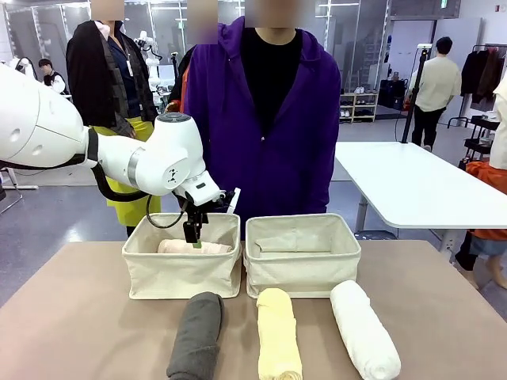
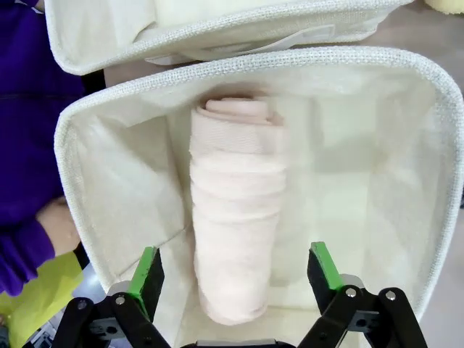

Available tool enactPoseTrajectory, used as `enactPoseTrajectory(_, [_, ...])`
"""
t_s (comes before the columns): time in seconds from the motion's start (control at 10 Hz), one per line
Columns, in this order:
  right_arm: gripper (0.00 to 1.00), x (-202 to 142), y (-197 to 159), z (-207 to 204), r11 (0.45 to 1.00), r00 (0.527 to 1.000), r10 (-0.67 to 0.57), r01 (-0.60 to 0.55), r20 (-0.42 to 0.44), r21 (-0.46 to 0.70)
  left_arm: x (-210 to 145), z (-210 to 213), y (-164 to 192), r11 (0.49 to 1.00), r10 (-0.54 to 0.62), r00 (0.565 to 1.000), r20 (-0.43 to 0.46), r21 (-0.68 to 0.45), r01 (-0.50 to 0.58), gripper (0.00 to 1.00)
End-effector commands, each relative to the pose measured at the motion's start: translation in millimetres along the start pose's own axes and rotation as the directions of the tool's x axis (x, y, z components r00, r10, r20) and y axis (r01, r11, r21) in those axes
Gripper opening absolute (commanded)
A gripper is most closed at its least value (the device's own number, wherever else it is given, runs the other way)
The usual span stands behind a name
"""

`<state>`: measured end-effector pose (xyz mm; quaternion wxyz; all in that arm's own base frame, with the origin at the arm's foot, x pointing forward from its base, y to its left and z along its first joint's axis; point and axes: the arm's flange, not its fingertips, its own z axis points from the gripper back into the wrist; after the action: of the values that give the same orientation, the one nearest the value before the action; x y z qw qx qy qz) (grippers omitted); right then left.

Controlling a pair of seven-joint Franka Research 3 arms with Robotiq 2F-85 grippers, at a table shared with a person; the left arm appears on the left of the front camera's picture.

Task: Divide the towels into two baskets.
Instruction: Pick up one hotel-folded towel and place it in the Fabric basket indicated by the person, then pick up one hotel-folded towel from the bottom of the table and place it in the Fabric basket indicated by the person.

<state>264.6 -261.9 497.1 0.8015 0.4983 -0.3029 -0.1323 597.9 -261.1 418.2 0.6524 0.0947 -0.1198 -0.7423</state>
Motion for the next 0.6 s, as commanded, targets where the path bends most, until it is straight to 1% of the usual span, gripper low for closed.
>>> enactPoseTrajectory(0.0, [1.00,-0.7,3.3,2.7,1.000,1.000,0.009,-0.010,0.007,0.008,1.0,-0.9,-0.4,1.000,-0.004,1.000,0.000,-0.001,0.004,1.00])
enactPoseTrajectory(0.5, [1.00,-0.7,3.3,2.7,1.000,1.000,0.009,-0.010,0.007,0.008,1.0,-0.9,-0.4,1.000,-0.004,1.000,0.000,-0.001,0.004,1.00])
